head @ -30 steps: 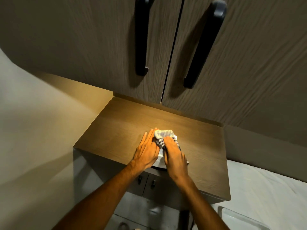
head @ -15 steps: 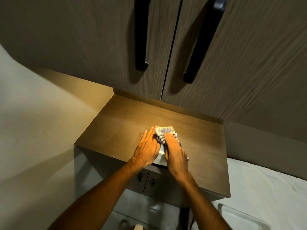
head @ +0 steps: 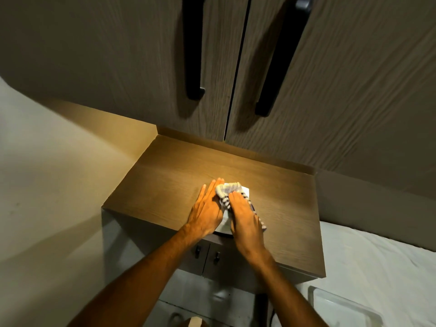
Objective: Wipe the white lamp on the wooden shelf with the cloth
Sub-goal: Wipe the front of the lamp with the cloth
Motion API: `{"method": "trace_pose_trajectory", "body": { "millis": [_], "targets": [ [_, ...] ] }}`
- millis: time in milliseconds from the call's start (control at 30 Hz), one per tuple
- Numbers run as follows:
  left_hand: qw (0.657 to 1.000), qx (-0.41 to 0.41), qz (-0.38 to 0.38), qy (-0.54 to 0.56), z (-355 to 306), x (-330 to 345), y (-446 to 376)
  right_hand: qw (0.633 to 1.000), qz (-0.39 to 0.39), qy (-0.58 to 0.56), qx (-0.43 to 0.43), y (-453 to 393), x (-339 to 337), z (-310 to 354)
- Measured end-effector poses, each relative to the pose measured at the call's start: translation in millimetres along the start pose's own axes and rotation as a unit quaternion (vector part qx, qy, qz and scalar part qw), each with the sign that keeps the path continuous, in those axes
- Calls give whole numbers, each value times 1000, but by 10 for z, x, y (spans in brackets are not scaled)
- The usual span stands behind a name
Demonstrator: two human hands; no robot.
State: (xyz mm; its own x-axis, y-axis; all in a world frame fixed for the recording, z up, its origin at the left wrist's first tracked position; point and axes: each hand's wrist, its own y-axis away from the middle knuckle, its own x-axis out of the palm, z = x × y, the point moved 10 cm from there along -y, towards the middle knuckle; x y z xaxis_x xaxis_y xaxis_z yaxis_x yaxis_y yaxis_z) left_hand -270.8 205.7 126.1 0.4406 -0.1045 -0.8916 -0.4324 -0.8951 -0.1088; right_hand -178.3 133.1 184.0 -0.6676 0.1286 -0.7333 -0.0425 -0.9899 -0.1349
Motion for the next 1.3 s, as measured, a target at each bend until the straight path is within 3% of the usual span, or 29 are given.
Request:
{"method": "trace_pose_trajectory", "body": {
  "millis": [67,200,267,433,533,633,900,1033,1167,1300],
  "targets": [
    [999,15,-20,-45,-51,-15,10,999,1,-5,39,-241,-93,-89],
    [999,-12,-36,-14,-1,-35,21,993,-46,-4,107,-186,-161,-286],
    [998,7,-20,-51,0,29,16,995,-54,7,81,50,-61,-241],
    [1000,5,7,8,9,40,-18,998,-33,60,-1,167,88,-85],
    [998,17,-15,-52,-31,10,4,998,-29,23,58,-212,-56,-185],
    [999,-18,-28,-25,-2,-40,19,991,-48,43,113,-300,-187,-353],
    [1000,-5,18,-2,43,62,-11,996,-51,68,1,175,60,-98],
    [999,0,-9,-50,-5,23,4,998,-35,42,28,-322,-122,-165],
    [999,-16,-23,-37,5,-10,11,992,-82,38,90,-200,-321,-355],
    [999,7,2,-43,4,39,23,995,-50,83,10,327,-23,-140]
  ]
}}
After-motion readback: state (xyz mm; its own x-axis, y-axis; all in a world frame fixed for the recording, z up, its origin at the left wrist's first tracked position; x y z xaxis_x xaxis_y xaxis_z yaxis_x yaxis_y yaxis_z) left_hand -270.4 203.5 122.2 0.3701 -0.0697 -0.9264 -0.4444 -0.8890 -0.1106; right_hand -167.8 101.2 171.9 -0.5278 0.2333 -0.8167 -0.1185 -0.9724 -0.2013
